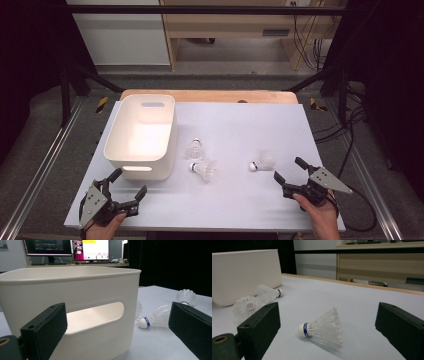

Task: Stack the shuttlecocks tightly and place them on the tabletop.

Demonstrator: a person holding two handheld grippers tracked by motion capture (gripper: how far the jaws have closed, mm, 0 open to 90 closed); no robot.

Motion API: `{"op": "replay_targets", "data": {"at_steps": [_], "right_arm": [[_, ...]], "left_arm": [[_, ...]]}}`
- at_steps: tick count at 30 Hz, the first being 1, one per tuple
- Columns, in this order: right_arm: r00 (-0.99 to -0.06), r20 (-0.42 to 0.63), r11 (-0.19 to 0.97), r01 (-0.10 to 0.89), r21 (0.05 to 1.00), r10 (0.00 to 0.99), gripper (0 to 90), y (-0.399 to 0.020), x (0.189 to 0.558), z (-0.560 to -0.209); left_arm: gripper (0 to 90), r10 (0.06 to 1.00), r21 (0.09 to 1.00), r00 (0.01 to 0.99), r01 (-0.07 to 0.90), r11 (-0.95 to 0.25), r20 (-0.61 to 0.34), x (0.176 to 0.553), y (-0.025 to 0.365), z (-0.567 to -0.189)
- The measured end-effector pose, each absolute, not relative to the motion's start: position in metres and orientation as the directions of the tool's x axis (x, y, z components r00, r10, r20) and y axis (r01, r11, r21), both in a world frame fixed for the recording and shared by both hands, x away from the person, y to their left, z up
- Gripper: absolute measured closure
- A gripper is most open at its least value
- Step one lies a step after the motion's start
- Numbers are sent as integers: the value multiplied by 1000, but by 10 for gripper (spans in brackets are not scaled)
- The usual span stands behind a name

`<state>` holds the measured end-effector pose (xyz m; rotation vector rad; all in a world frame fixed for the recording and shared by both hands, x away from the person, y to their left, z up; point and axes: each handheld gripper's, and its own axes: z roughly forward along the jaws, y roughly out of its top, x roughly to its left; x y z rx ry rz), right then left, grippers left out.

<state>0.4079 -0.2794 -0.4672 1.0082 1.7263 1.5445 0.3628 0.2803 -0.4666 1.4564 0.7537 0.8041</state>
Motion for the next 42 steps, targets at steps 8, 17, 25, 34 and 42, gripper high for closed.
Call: {"op": "replay_targets", "data": {"at_steps": [8,17,25,34,42], "right_arm": [[-515,49,38,158,987,856,72,-277,407,-466],[-520,46,49,167,985,853,87,-275,408,-466],[-506,42,55,174,983,862,90,-273,408,-466],[-506,27,69,170,983,862,94,-269,406,-464],[-501,36,60,175,983,865,100,-272,408,-465]], "left_arm": [[22,830,999,556,-20,-51,53,360,275,-465],[23,817,999,574,-17,-50,51,355,265,-463],[27,791,997,611,24,-68,39,353,240,-462],[28,757,995,652,29,-99,57,352,215,-460],[31,722,987,684,21,-159,102,355,192,-452]]}}
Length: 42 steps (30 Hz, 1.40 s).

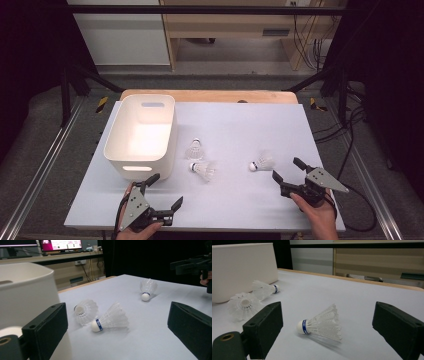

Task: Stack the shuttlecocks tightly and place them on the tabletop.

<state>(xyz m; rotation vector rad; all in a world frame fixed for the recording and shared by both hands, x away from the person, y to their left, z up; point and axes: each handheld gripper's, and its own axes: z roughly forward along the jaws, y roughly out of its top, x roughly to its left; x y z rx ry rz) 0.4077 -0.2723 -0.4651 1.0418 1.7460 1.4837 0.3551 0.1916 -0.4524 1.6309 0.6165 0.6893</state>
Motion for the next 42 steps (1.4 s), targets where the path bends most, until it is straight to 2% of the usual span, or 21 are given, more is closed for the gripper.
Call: {"op": "replay_targets", "data": {"at_steps": [13,30,42], "right_arm": [[-475,32,59,176,983,879,108,-274,408,-465],[-473,31,60,176,983,881,109,-274,407,-464],[-467,37,53,177,983,884,110,-275,407,-464]], "left_arm": [[41,661,975,736,8,-220,144,386,146,-429],[54,662,964,741,75,-254,116,412,121,-434],[63,649,940,747,97,-327,148,415,110,-438]]}}
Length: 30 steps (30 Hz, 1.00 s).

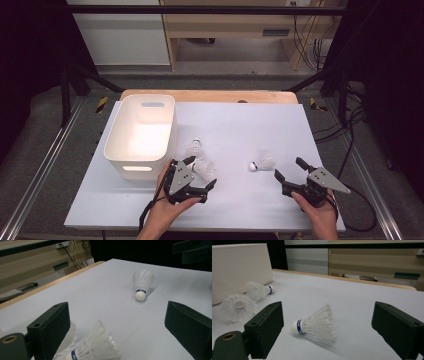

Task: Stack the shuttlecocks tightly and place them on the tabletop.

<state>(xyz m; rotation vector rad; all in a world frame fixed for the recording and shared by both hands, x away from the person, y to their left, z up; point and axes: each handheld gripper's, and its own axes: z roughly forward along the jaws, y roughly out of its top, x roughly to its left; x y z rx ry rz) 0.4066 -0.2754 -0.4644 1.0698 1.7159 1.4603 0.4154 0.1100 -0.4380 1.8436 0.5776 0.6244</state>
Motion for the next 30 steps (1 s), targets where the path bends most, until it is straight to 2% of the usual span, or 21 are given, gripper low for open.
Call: {"op": "replay_targets", "data": {"at_steps": [10,18,30], "right_arm": [[-460,43,43,174,984,887,109,-278,406,-464],[-459,45,41,175,984,888,110,-278,406,-464],[-462,44,44,179,983,886,110,-277,406,-464]], "left_arm": [[62,649,926,753,164,-340,104,427,105,-451],[73,636,911,762,169,-377,122,431,97,-454],[154,639,896,757,181,-405,136,442,92,-458]]}}
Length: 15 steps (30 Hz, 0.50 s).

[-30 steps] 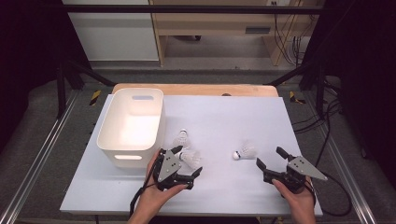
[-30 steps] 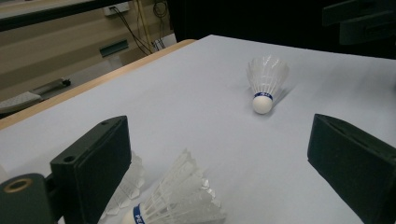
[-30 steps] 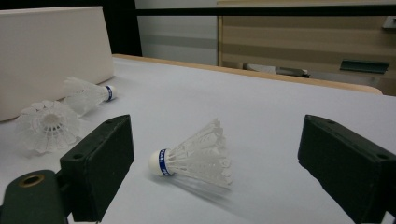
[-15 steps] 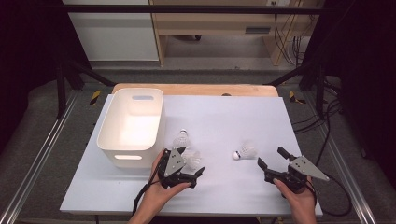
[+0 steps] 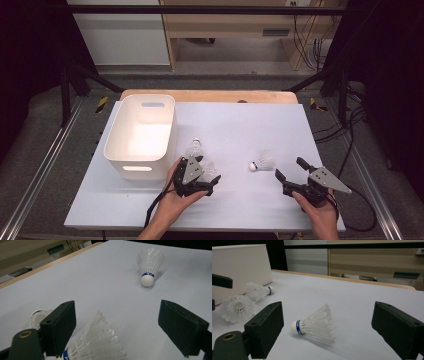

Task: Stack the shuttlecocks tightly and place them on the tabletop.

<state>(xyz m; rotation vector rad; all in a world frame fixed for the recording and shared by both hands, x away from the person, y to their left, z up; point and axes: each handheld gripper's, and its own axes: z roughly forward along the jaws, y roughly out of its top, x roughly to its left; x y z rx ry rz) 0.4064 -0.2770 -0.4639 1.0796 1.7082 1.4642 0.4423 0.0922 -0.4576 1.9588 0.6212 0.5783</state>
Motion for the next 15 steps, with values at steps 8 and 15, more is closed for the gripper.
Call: {"op": "replay_targets", "data": {"at_steps": [8,15], "right_arm": [[-465,41,49,180,982,885,110,-276,407,-464],[-462,44,47,183,982,886,110,-277,407,-464]], "left_arm": [[209,659,892,738,193,-409,142,447,91,-461],[308,657,885,736,185,-427,163,450,89,-463]]}}
